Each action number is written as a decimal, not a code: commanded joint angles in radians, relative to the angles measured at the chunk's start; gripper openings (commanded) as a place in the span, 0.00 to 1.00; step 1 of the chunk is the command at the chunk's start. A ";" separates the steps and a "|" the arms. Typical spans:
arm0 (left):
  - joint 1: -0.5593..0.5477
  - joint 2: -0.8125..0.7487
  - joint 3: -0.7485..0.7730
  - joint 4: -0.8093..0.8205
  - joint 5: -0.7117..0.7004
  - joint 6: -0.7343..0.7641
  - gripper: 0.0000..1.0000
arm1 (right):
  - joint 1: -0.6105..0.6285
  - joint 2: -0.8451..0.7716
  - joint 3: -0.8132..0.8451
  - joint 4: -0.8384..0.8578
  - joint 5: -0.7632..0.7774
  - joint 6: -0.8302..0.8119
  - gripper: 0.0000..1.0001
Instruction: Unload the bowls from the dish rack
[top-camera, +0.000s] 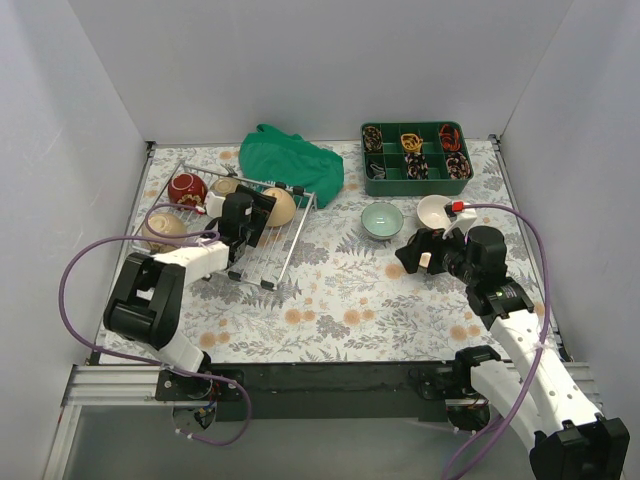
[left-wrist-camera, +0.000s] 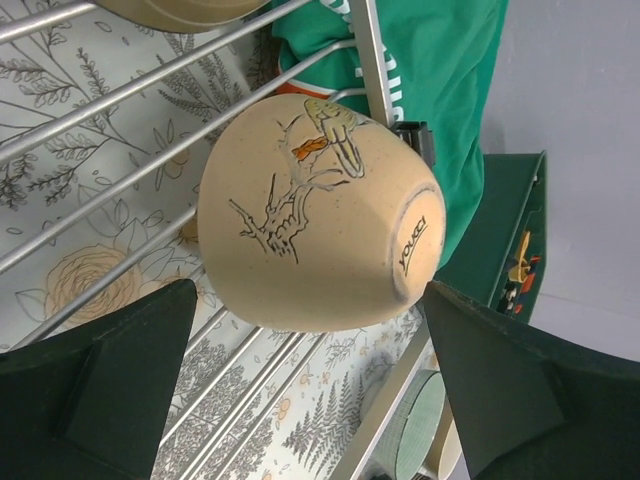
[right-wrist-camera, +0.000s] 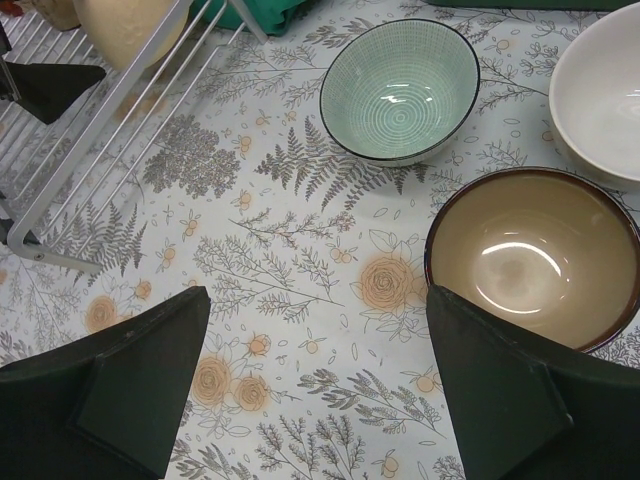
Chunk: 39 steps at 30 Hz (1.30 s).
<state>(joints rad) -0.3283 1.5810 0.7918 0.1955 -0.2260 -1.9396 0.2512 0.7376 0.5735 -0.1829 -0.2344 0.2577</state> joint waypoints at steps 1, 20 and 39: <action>0.006 0.002 -0.017 0.087 -0.038 -0.024 0.98 | 0.005 -0.014 -0.009 0.031 -0.002 -0.015 0.97; -0.003 0.063 -0.028 0.105 -0.068 -0.105 0.98 | 0.005 -0.009 -0.023 0.034 -0.014 -0.020 0.96; -0.061 0.008 -0.031 0.087 -0.137 -0.143 0.98 | 0.011 -0.007 -0.032 0.040 -0.009 -0.026 0.96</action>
<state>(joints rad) -0.3889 1.6115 0.7727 0.2729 -0.3363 -2.0052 0.2577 0.7364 0.5442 -0.1806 -0.2382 0.2497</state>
